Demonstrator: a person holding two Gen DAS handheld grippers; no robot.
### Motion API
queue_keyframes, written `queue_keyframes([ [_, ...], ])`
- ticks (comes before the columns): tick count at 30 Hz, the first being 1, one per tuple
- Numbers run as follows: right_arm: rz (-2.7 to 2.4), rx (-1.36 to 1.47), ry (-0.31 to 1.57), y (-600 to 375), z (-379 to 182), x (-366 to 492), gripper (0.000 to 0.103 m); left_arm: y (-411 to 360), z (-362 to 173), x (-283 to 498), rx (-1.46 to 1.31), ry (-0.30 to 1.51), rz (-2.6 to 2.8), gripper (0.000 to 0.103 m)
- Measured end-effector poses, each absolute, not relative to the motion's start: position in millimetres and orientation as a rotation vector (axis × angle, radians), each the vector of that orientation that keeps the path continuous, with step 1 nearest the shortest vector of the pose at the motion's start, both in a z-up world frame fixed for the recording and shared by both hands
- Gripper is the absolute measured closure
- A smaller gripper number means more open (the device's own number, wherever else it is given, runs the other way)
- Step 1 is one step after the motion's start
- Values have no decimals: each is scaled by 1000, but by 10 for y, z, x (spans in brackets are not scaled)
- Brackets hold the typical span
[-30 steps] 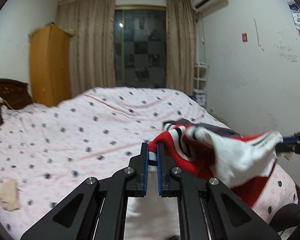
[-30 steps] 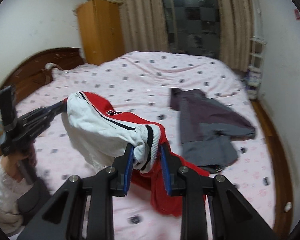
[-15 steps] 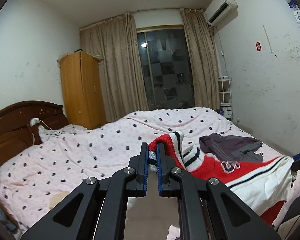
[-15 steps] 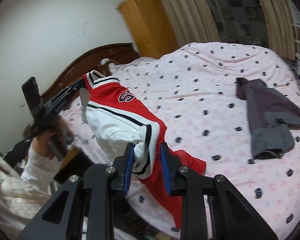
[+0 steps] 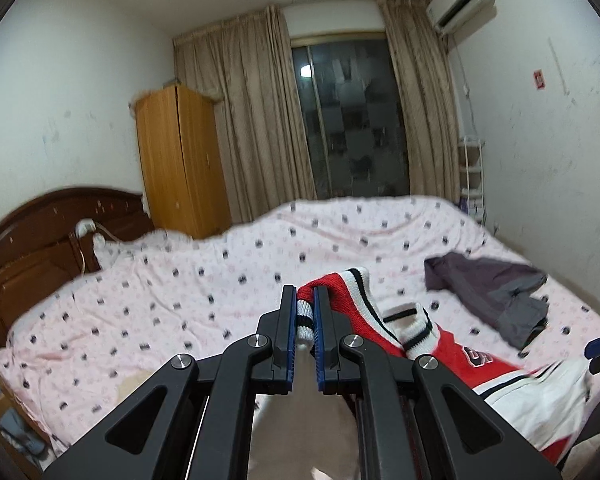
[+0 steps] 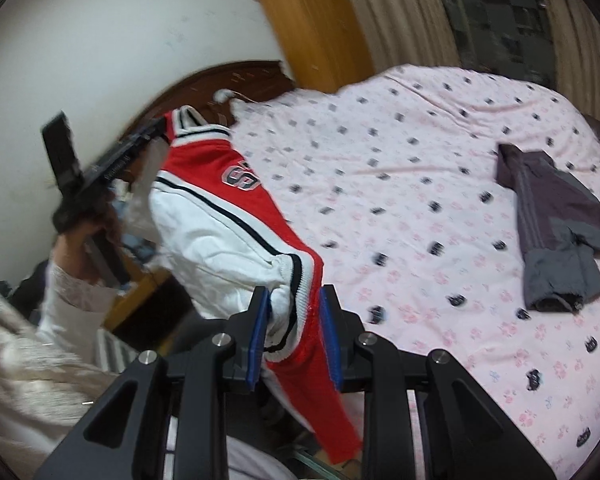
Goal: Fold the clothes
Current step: 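Lift the red jersey off the bed with both grippers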
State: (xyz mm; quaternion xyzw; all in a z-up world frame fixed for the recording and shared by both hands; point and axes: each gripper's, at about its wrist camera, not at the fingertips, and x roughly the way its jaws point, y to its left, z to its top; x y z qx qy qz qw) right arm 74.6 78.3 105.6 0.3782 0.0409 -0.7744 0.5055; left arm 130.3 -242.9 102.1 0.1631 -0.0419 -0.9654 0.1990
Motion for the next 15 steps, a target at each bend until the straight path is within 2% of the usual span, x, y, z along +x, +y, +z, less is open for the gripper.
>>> queue_keyframes([
  [2,-1910,951,108,754,904,585,78,-2500,858,1102,509,-85,-2700,97],
  [5,-1967,1006,116,737,688,300,86,-2563,577,777,598,-56,-2694,97],
  [10,-2062,1050,224,650,373,-16,87,-2544,257,440,696,-52,-2686,97],
  [13,-2122,982,428,422,157,32,84,-2522,250,438,684,-38,-2698,97],
  [15,-2131,917,544,262,35,133,74,-2528,264,465,676,-45,-2700,97],
])
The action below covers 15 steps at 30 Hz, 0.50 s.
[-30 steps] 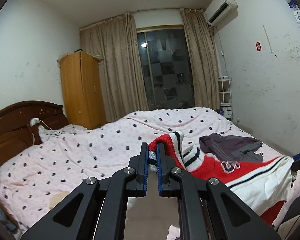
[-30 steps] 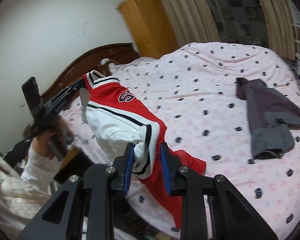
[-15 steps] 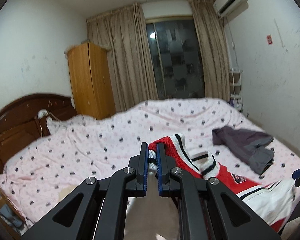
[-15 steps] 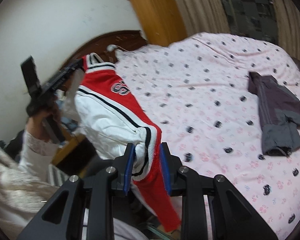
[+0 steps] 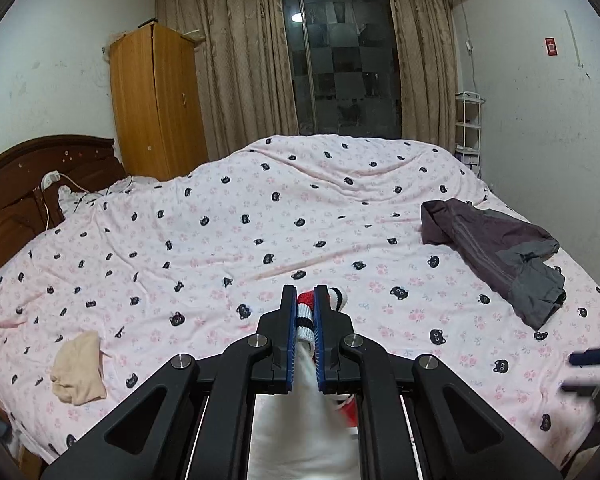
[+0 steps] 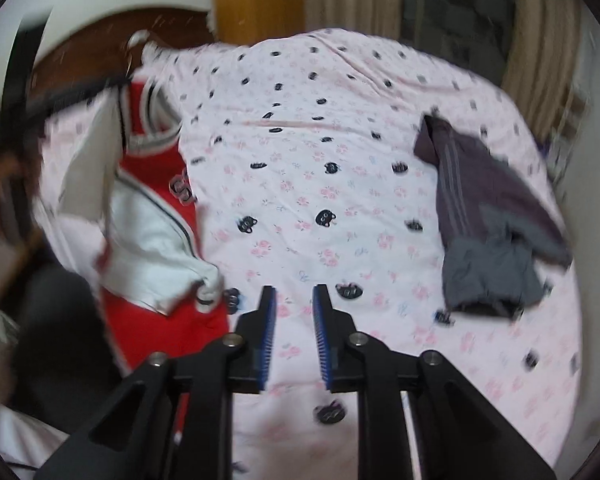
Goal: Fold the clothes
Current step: 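Lift the red jersey off the bed with both grippers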
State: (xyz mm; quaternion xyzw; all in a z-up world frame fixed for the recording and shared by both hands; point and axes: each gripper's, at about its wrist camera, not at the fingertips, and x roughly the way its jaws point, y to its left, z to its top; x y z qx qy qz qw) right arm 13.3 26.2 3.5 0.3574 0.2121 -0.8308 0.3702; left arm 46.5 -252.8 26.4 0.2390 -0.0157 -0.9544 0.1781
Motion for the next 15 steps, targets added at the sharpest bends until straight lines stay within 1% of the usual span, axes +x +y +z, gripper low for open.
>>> queue_keyframes([
  [1,-2124,868,618,150,-49,227,68,-2534,272,481,674,-48,-2700,96],
  [2,-2111,816,699,26,-151,324,67,-2542,280,495,672,-51,-2700,96],
  [5,-2040,670,917,-321,-473,650,67,-2601,282,473,681,-51,-2700,96],
  [9,-1966,528,1043,-670,-730,1001,67,-2632,296,561,704,-89,-2719,96],
  [11,-1956,455,1056,-846,-766,1153,66,-2626,320,628,724,-124,-2746,96],
  [15,-2007,411,935,-1095,-595,1185,61,-2581,383,779,761,-211,-2806,96],
])
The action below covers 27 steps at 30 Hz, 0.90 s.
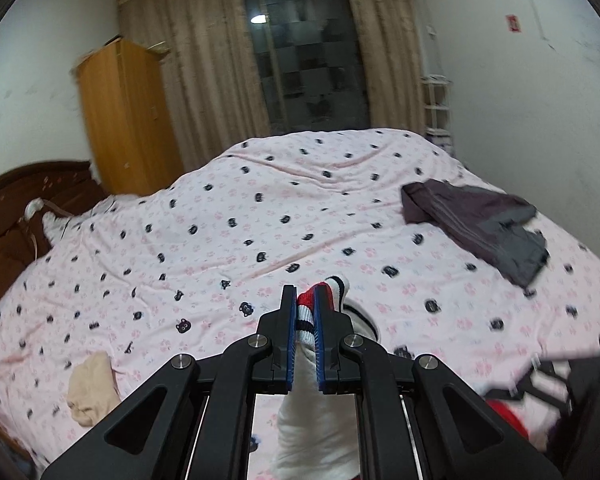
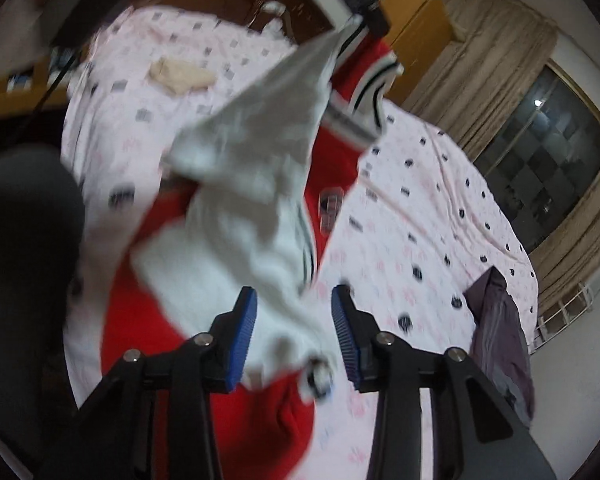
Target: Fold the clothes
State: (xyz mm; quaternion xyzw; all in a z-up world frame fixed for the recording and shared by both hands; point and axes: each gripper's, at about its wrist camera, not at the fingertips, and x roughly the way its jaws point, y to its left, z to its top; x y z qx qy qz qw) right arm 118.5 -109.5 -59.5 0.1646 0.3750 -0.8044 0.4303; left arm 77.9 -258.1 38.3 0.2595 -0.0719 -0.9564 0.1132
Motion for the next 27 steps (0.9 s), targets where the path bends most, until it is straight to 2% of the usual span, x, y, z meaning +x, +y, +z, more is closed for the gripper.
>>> queue_keyframes([
  [8,-2078,607,466,-1285,-96,813,61,-2557,474,1091,838,-289,-2918,97],
  [11,-2041,751,263,-1302,-83,672,60,-2573,476,1165,850,-294,-2939,97],
  [15,-2003,889,85,-1314,-187,550,60,-2589,447,1235,856,-294,-2946,97],
  [27,-1960,903,32,-1421,-153,871,60,-2636,391,1344,848,-262,-2979,97],
])
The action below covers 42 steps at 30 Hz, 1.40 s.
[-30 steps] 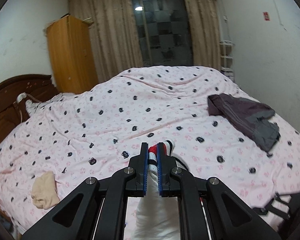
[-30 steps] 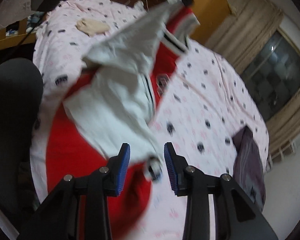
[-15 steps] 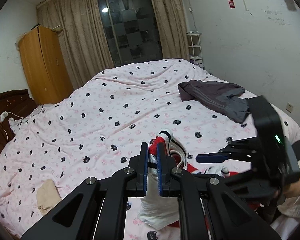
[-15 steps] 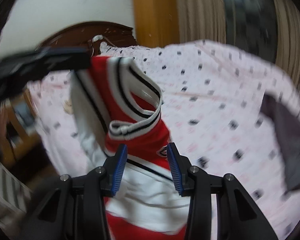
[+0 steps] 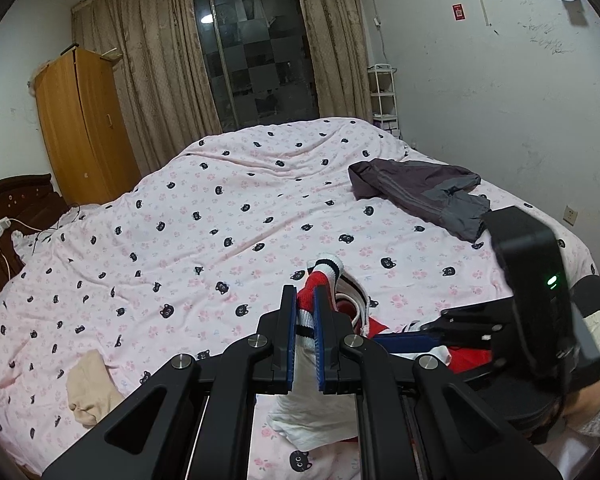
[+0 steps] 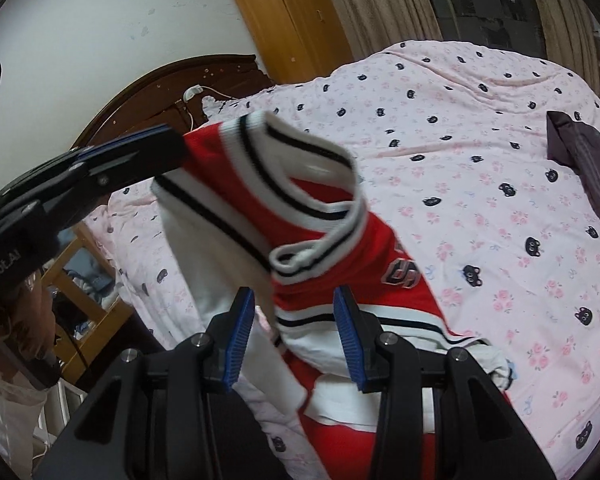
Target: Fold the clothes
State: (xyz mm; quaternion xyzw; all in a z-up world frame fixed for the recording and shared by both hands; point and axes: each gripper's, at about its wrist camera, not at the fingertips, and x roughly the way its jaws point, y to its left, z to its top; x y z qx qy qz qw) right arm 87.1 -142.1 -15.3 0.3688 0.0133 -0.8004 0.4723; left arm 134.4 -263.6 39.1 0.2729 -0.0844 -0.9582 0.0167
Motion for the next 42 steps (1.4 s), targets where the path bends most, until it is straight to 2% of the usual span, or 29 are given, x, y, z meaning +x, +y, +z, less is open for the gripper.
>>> queue_keyframes([
  [10,-2067,902,35,-1593,-157,898,61,-2588,397,1408,839,-258,-3005,97],
  [12,-2064,906,38,-1594,-174,878,65,-2583,395,1414,839,-256,-3007,97],
  [13,-2060,907,40,-1592,-184,868,73,-2583,393,1416,840,-254,-3007,97],
  [15,-2054,910,43,-1584,-202,850,75,-2587,387,1416,843,-250,-3007,97],
  [17,-2043,909,43,-1549,-211,838,85,-2591,383,1417,844,-246,-3005,97],
  [19,-2037,899,52,-1508,-197,839,90,-2597,386,1421,838,-242,-3003,97],
  [35,-2088,769,159,-835,270,744,94,-2681,371,1380,818,-213,-2962,96],
  [42,-2174,653,202,-415,654,582,94,-2663,583,1483,713,-244,-2960,96],
])
